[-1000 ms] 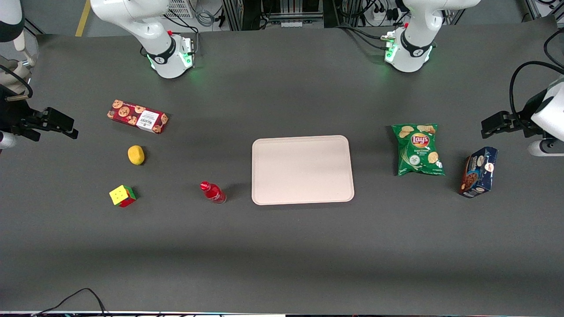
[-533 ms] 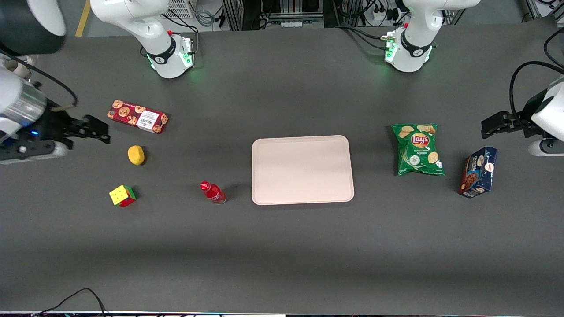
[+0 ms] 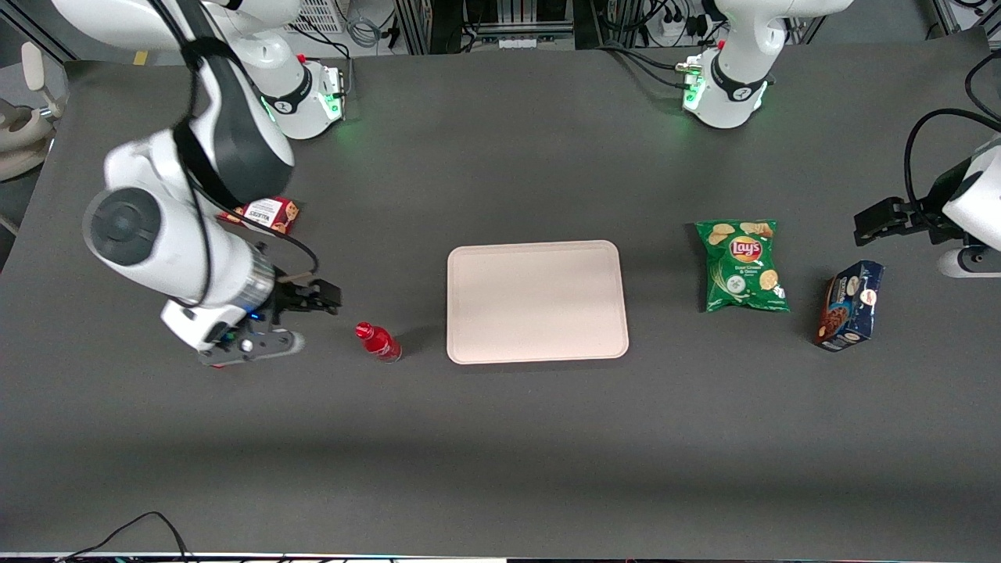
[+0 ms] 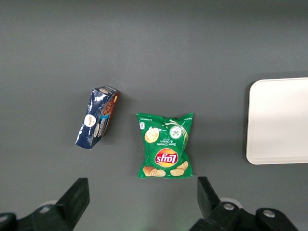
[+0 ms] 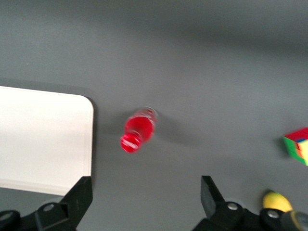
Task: Place coke bottle on tray
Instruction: 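Lower the open right gripper over the bottle neck and close it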
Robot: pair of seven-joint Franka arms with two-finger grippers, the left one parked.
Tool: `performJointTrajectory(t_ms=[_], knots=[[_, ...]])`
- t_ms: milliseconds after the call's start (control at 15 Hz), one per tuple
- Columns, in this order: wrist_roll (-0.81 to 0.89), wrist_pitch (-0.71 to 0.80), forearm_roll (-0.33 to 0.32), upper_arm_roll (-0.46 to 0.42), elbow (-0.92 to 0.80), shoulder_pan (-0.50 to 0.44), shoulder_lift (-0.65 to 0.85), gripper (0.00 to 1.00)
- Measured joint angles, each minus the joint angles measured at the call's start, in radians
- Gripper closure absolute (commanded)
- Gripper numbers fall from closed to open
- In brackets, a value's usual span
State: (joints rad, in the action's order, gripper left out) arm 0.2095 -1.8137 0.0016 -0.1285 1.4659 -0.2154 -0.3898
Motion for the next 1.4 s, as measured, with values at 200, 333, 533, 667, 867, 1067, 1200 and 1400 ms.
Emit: performJointTrajectory(t_ms=[200, 333, 533, 667, 867, 1067, 1200, 1400], knots=[[0.039, -0.088, -0.025, -0.003, 0.021, -0.042, -0.069, 0.0], [0.054, -0.161, -0.034, -0.003, 0.071, -0.054, -0.086, 0.0], [0.055, -0.231, -0.036, -0.002, 0.139, -0.053, -0.088, 0.0], [0.055, -0.269, -0.036, -0.002, 0.173, -0.053, -0.088, 0.0], [0.057, -0.319, -0.036, -0.002, 0.214, -0.053, -0.088, 0.04], [0.06, -0.328, -0.043, -0.002, 0.224, -0.053, -0.088, 0.26], [0.061, -0.328, -0.047, -0.002, 0.225, -0.053, -0.088, 0.35], [0.062, -0.328, -0.047, -0.002, 0.227, -0.053, -0.088, 0.43]])
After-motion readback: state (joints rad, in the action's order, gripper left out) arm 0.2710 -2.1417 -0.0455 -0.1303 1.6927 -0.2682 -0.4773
